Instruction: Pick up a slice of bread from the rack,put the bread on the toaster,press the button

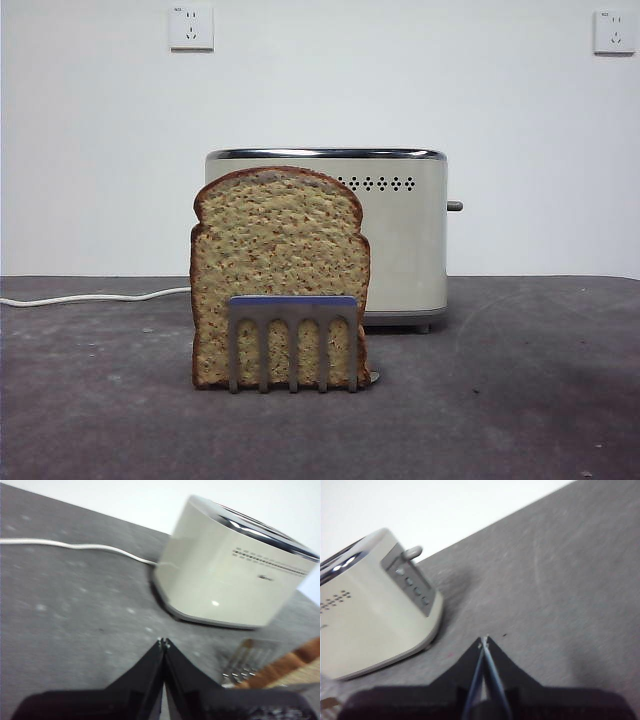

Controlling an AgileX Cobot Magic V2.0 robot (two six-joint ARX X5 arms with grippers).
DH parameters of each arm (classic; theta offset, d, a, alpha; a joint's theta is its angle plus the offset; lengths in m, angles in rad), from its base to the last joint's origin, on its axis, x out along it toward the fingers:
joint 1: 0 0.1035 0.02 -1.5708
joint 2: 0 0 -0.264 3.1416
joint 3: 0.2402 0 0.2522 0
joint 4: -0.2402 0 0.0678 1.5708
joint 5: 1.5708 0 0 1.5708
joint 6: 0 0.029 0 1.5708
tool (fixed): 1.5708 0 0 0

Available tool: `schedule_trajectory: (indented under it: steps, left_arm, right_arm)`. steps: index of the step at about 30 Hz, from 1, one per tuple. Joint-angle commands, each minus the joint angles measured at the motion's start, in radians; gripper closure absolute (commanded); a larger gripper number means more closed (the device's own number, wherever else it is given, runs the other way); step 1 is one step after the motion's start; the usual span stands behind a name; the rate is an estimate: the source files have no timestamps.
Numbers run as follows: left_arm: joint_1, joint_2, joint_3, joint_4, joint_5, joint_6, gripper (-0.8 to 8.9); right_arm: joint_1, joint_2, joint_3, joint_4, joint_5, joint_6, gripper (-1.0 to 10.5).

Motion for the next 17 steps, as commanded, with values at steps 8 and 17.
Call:
schedule_trajectory:
  steps: [8,17]
  left_arm:
    - [0.003,0.037,0.198,-0.071,0.164,-0.042,8.21]
    - [0.003,0.192,0.449,-0.169,0.327,0.046,8.21]
  right_arm:
    - [0.003,0.093,0.183,-0.023,-0.134,0.053,9.6]
    - [0.003,0.266,0.478,-0.204,-0.276,-0.069,9.6]
